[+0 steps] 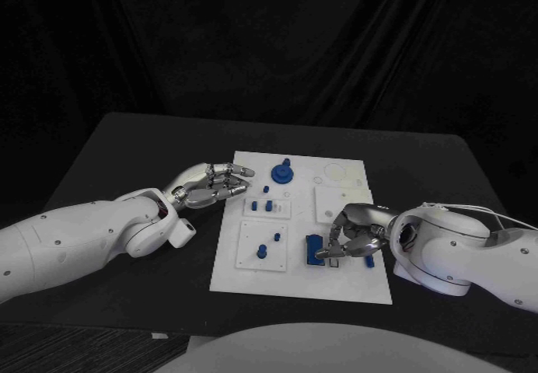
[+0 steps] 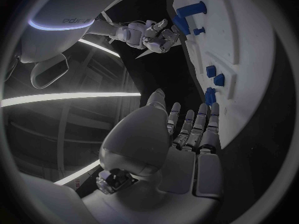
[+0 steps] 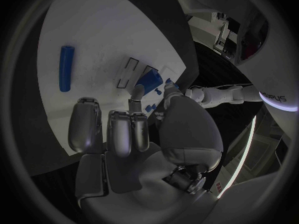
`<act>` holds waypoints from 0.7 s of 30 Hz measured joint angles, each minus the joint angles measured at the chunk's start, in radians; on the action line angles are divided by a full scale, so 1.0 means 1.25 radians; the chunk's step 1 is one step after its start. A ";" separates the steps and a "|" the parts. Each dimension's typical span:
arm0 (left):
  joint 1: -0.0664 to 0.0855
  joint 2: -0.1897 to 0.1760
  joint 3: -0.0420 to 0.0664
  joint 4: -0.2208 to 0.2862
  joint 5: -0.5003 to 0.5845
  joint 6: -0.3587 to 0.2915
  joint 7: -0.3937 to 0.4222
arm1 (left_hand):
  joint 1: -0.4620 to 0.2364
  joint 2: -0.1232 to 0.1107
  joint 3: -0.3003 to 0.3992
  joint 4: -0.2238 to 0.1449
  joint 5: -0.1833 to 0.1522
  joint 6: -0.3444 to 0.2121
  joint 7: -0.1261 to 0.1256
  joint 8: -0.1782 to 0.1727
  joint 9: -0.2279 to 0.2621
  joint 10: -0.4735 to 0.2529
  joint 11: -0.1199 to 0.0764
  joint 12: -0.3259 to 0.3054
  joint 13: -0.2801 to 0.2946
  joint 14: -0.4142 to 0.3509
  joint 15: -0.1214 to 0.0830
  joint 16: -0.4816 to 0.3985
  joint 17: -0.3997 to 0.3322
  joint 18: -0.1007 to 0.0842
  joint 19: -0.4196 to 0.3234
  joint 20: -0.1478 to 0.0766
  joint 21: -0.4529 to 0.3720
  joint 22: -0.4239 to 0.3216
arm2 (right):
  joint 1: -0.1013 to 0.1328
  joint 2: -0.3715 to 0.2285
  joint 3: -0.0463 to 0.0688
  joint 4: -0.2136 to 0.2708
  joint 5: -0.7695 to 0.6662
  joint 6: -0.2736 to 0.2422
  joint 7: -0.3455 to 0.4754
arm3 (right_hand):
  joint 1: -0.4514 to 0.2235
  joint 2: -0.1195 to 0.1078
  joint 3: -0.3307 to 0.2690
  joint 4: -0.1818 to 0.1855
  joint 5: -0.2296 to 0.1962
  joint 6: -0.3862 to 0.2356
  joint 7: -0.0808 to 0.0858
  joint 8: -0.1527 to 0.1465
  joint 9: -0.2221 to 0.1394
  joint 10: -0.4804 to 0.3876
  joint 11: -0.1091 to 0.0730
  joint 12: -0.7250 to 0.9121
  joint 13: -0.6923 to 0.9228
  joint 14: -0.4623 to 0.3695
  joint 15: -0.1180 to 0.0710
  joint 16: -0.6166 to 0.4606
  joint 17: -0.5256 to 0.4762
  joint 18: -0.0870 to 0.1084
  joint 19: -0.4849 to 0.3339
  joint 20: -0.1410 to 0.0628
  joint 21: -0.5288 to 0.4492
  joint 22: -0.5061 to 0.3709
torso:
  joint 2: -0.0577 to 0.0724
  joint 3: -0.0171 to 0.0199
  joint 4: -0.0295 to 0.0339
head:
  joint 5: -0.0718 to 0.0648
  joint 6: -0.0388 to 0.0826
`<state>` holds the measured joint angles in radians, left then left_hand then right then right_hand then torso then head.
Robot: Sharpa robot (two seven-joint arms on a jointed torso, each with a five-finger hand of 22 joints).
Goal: Assemble the parts on the task board
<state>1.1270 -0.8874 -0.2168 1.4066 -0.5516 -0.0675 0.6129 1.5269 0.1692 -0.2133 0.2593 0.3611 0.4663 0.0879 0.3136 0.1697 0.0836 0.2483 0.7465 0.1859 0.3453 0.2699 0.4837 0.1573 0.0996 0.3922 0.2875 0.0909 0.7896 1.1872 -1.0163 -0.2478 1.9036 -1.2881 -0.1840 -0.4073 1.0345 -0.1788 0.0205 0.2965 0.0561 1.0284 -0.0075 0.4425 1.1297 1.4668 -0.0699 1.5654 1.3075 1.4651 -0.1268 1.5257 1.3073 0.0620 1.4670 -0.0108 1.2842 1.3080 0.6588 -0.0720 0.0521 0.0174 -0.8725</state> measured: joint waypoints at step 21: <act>-0.002 -0.002 0.000 0.002 0.000 0.002 -0.003 | 0.000 0.000 0.002 -0.002 0.000 0.000 0.000 0.000 0.000 0.000 0.000 0.000 0.000 0.000 0.000 0.000 0.000 0.000 0.000 0.000 0.000 0.000 | -0.012 0.022 -0.001 -0.021 -0.039 0.028 0.011 | 0.067 0.067 0.038 -0.022 0.143 -0.017 -0.005 0.039 0.070 -0.003 -0.003 0.000 0.000 0.000 -0.006 0.003 0.000 0.000 0.000 -0.006 0.000 0.000 | 0.000 -0.0004 0.0035 | -0.001 0.000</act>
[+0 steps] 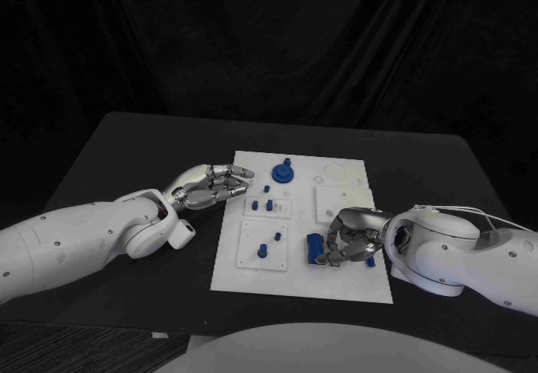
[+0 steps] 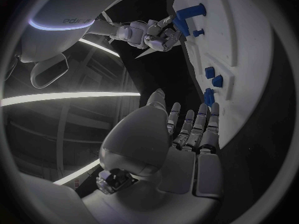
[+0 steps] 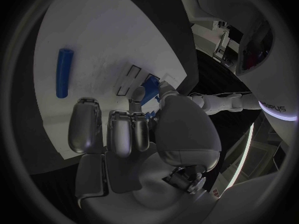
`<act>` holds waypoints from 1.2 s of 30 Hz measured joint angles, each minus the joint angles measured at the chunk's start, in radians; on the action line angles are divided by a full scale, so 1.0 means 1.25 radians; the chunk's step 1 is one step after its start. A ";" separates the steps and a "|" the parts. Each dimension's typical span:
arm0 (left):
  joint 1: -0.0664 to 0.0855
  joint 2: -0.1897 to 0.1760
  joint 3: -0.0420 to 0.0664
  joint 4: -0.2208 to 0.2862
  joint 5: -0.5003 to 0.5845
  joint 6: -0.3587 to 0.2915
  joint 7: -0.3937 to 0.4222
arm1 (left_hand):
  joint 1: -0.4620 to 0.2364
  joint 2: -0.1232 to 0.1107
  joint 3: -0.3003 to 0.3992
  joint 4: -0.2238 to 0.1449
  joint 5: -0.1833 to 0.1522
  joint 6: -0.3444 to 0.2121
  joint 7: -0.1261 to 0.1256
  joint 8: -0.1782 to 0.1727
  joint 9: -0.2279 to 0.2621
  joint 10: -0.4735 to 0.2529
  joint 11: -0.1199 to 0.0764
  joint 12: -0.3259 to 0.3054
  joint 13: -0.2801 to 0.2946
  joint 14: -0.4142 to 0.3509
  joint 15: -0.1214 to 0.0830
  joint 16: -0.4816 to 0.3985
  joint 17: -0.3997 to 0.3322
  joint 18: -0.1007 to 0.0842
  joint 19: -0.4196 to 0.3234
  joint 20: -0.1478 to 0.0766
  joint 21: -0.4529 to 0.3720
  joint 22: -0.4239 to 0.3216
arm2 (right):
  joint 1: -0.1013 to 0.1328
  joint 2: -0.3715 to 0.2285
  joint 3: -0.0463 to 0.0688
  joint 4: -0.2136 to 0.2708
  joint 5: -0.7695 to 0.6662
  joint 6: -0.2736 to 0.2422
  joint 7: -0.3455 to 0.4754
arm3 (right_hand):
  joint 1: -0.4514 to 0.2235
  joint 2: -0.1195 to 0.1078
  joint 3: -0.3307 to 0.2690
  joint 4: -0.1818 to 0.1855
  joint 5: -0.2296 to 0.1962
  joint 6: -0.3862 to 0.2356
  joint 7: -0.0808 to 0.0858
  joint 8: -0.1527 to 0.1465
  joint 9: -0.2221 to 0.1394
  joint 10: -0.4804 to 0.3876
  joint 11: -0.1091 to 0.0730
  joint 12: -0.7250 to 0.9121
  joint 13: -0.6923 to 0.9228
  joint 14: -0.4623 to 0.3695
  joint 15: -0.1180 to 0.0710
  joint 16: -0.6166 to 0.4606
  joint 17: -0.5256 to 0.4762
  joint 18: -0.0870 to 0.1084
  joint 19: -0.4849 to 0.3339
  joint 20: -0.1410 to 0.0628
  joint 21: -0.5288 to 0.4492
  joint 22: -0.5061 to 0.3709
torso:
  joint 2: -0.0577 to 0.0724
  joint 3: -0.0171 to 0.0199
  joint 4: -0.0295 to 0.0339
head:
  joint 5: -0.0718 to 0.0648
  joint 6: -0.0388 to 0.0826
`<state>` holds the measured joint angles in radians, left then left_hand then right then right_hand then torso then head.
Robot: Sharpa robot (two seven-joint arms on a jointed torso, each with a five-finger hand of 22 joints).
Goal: Assemble the parts on the task board
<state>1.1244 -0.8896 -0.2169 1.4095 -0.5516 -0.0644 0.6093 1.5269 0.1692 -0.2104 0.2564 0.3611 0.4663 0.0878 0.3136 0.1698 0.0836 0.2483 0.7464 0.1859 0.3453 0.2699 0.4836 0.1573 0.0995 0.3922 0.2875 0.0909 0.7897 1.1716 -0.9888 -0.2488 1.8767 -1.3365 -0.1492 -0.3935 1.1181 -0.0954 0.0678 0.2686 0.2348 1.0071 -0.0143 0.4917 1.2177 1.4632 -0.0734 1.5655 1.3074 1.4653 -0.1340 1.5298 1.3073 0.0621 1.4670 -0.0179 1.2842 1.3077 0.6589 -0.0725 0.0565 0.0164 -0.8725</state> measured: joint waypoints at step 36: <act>0.000 0.001 0.000 -0.002 0.000 0.007 -0.005 | 0.000 0.000 0.000 0.000 0.000 0.000 0.000 0.000 0.000 0.000 0.000 0.003 0.000 0.000 0.000 0.000 -0.001 0.000 0.000 0.000 0.000 -0.001 | -0.007 -0.010 0.001 -0.009 -0.005 -0.009 0.031 | 0.024 -0.054 -0.145 0.021 -0.145 0.010 -0.007 -0.001 0.026 0.003 -0.009 0.000 0.000 0.003 -0.003 -0.003 0.000 0.000 -0.003 -0.003 -0.015 0.000 | -0.001 -0.0003 -0.0012 | 0.001 0.000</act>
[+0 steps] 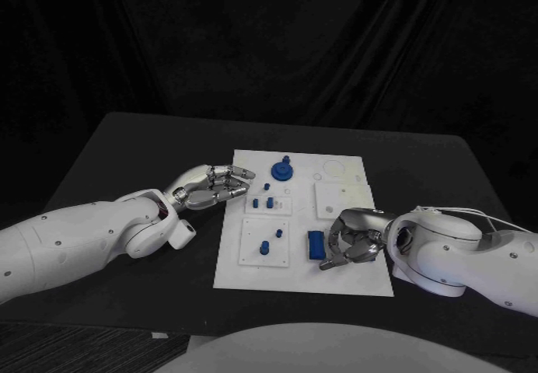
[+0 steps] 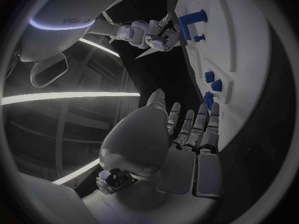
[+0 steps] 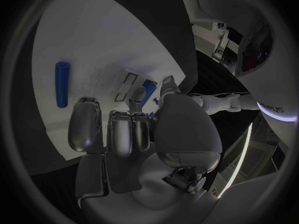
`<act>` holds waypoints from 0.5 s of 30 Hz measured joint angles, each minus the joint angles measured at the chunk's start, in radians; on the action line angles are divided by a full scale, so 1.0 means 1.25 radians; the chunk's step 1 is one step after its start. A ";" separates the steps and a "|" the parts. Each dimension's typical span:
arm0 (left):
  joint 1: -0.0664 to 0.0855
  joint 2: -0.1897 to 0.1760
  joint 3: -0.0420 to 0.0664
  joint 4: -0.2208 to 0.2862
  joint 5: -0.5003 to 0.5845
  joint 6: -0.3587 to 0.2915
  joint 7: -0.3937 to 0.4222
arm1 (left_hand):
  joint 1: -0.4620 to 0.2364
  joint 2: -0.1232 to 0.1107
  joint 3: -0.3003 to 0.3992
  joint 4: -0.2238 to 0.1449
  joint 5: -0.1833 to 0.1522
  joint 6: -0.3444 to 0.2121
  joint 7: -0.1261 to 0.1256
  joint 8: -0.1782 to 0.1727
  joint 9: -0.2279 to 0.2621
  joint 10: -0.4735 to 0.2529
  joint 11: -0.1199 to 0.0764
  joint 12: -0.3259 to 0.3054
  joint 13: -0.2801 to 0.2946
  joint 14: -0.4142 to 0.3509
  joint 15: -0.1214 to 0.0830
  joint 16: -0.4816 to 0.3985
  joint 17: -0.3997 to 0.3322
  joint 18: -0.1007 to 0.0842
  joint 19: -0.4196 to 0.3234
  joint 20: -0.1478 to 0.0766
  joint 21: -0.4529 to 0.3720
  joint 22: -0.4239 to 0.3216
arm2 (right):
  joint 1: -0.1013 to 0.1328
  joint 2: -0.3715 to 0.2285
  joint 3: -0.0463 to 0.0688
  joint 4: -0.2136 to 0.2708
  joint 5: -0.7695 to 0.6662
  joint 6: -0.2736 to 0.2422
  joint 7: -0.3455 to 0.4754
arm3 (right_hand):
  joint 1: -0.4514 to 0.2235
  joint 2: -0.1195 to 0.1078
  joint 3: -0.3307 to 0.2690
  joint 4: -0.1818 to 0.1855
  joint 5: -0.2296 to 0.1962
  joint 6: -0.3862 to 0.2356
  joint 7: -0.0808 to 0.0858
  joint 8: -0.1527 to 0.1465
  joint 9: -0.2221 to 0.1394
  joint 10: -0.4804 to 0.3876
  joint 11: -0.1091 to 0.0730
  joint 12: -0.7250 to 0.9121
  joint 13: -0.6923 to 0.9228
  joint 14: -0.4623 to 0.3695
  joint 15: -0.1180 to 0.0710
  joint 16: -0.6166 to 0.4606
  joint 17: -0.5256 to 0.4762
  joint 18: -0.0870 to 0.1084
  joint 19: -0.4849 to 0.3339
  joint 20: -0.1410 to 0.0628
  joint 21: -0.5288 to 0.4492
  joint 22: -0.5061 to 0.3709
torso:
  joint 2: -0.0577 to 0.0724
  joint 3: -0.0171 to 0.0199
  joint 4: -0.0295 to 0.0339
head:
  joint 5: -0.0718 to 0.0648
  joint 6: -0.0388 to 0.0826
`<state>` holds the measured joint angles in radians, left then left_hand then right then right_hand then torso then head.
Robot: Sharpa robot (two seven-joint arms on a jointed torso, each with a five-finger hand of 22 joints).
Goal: Assemble the parts on the task board
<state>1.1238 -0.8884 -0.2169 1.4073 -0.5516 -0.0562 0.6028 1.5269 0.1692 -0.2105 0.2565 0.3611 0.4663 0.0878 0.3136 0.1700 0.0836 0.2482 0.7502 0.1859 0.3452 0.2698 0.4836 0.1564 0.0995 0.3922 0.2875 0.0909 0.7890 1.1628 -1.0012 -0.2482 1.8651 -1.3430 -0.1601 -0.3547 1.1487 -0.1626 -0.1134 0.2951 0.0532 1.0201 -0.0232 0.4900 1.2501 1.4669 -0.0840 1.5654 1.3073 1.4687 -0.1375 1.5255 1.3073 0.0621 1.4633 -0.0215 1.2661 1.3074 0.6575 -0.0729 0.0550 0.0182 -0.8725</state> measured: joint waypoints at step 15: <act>0.000 -0.002 0.000 -0.001 0.000 0.000 -0.001 | 0.003 0.003 0.000 0.000 0.000 0.000 0.000 0.000 0.000 0.000 0.000 0.000 0.000 0.000 0.000 0.000 0.000 0.000 0.000 0.000 0.000 0.000 | 0.063 -0.121 0.001 0.015 0.058 -0.043 -0.013 | -0.074 0.118 0.025 -0.007 0.539 0.010 0.027 -0.198 -0.235 0.000 0.015 0.000 0.001 -0.003 0.012 0.000 0.000 0.000 -0.001 0.008 0.000 0.000 | 0.000 -0.0007 0.0004 | -0.001 0.000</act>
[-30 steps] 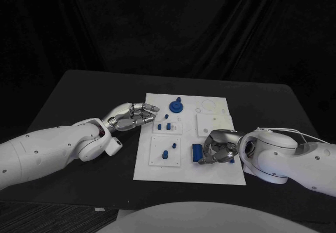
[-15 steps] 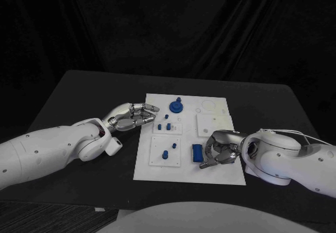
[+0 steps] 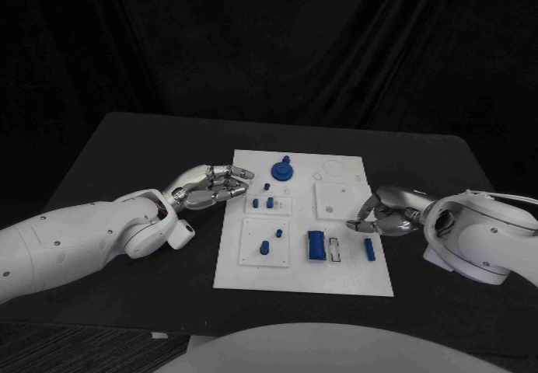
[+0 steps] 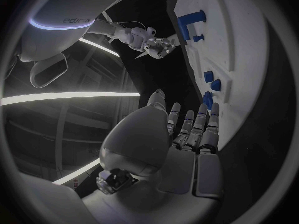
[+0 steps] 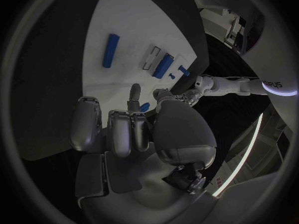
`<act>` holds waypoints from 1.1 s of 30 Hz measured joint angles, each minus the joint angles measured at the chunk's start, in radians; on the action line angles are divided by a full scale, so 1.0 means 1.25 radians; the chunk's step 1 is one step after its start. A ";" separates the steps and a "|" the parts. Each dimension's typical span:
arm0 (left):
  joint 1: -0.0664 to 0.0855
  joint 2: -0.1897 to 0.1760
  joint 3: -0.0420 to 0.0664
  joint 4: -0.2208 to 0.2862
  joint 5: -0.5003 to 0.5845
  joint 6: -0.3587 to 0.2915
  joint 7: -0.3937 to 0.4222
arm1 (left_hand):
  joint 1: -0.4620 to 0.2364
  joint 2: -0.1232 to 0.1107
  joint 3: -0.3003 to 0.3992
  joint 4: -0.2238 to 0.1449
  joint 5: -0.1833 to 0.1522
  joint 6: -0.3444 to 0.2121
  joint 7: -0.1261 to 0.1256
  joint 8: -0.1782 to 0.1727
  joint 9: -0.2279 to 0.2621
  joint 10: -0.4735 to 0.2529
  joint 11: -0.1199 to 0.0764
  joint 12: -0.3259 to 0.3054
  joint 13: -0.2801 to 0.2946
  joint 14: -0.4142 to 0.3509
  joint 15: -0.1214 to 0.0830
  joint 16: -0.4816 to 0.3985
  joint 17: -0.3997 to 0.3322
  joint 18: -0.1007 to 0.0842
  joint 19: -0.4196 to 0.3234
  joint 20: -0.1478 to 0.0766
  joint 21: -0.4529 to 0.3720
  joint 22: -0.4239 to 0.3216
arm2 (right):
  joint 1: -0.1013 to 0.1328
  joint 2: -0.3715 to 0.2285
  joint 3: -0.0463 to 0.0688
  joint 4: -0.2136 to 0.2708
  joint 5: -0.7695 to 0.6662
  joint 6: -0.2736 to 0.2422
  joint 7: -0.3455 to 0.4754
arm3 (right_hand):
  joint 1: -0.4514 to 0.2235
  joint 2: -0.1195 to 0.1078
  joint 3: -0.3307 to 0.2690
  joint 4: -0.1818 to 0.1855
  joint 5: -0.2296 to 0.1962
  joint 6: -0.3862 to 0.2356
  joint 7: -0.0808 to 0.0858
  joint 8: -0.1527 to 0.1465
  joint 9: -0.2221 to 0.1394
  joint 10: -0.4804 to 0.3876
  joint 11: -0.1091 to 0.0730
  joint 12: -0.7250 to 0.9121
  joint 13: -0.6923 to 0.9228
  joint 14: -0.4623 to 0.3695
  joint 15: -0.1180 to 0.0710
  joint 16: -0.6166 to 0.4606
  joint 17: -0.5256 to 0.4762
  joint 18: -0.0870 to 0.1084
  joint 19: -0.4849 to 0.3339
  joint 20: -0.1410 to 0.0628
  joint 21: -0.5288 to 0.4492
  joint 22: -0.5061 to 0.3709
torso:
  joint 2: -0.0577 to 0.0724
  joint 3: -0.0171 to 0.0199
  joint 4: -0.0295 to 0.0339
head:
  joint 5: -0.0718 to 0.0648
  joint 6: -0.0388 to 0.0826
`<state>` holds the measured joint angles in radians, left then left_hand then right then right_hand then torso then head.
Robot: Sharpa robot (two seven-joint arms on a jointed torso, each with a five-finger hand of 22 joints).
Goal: Assemble the parts on the task board
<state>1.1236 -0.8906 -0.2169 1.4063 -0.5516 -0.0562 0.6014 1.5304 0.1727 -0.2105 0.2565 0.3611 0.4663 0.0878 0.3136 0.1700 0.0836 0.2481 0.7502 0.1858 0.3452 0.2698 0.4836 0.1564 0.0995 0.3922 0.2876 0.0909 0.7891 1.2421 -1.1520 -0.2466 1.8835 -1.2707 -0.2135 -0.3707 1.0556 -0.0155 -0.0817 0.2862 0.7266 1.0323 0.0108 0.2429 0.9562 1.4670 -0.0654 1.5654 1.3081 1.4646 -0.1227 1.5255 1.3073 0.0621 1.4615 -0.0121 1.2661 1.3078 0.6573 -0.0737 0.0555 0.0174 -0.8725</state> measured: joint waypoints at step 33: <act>0.000 -0.001 0.000 0.001 0.000 0.000 -0.001 | 0.000 0.000 0.000 0.000 0.000 0.000 0.000 0.000 0.000 0.000 0.000 0.000 0.000 0.000 0.000 0.000 0.000 0.000 0.000 0.000 0.000 0.000 | -0.036 0.011 -0.001 -0.027 -0.066 0.106 -0.149 | 0.037 -0.016 0.046 -0.002 -0.208 0.035 -0.003 -0.006 -0.024 -0.003 0.003 0.000 0.000 0.003 0.003 0.007 0.000 0.000 0.003 0.003 0.019 0.000 | 0.002 0.0011 -0.0005 | -0.004 0.000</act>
<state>1.1234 -0.8919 -0.2168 1.4074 -0.5516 -0.0561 0.6005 1.5304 0.1727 -0.2106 0.2565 0.3611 0.4663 0.0878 0.3136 0.1700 0.0836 0.2481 0.7502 0.1858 0.3452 0.2698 0.4836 0.1566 0.0996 0.3922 0.2875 0.0909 0.7892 1.1967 -1.1381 -0.2484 1.8501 -1.3538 -0.0809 -0.5567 1.1016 -0.0353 -0.0243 0.2838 0.4668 1.0757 0.0073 0.2354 0.9267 1.4633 -0.0621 1.5654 1.3077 1.4683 -0.1192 1.5340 1.3073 0.0621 1.4650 -0.0087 1.2894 1.3078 0.6597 -0.0724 0.0548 0.0121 -0.8726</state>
